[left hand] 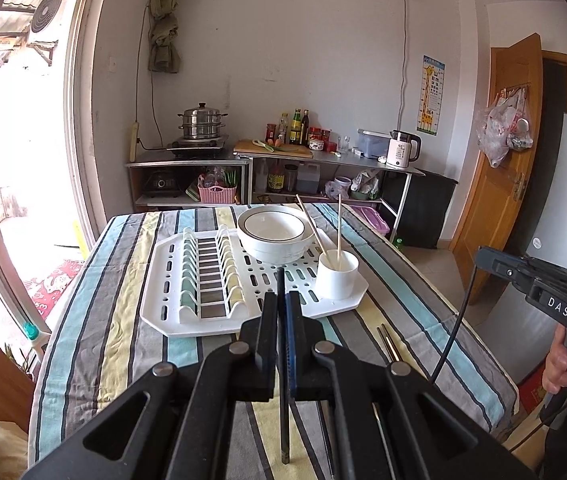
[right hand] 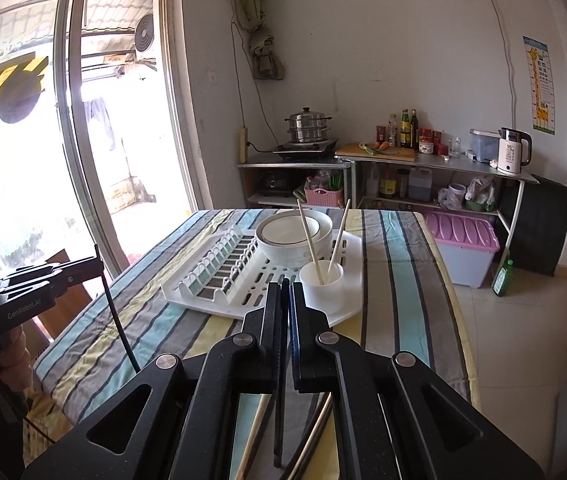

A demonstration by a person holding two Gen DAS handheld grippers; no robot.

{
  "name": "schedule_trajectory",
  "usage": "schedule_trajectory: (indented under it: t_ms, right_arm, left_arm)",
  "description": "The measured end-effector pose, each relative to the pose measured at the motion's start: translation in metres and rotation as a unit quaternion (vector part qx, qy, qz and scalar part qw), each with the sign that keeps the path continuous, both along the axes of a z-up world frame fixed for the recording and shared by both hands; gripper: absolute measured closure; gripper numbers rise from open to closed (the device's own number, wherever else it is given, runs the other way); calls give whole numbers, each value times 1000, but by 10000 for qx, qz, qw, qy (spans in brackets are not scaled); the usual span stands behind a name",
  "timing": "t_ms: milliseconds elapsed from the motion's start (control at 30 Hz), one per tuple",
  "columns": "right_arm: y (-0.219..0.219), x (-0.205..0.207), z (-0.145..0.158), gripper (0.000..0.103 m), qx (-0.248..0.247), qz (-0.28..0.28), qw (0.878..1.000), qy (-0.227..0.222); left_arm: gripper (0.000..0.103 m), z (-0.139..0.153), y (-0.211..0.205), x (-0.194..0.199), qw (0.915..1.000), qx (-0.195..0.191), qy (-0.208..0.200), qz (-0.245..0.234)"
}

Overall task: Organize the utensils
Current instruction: 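Lift both held chopsticks and carry them over the white cup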

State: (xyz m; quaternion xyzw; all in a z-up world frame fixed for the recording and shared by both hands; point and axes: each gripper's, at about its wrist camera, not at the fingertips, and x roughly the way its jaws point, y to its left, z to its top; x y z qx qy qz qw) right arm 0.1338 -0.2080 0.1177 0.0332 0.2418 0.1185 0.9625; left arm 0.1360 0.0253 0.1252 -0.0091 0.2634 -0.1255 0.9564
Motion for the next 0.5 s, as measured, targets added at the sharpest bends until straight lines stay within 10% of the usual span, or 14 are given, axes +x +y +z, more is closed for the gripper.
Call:
schedule_trajectory:
  t_ms: [500]
  right_arm:
    - [-6, 5, 17, 100, -7, -50, 9997, -222]
  left_arm:
    - [99, 24, -15, 17, 9999, -9, -126, -94]
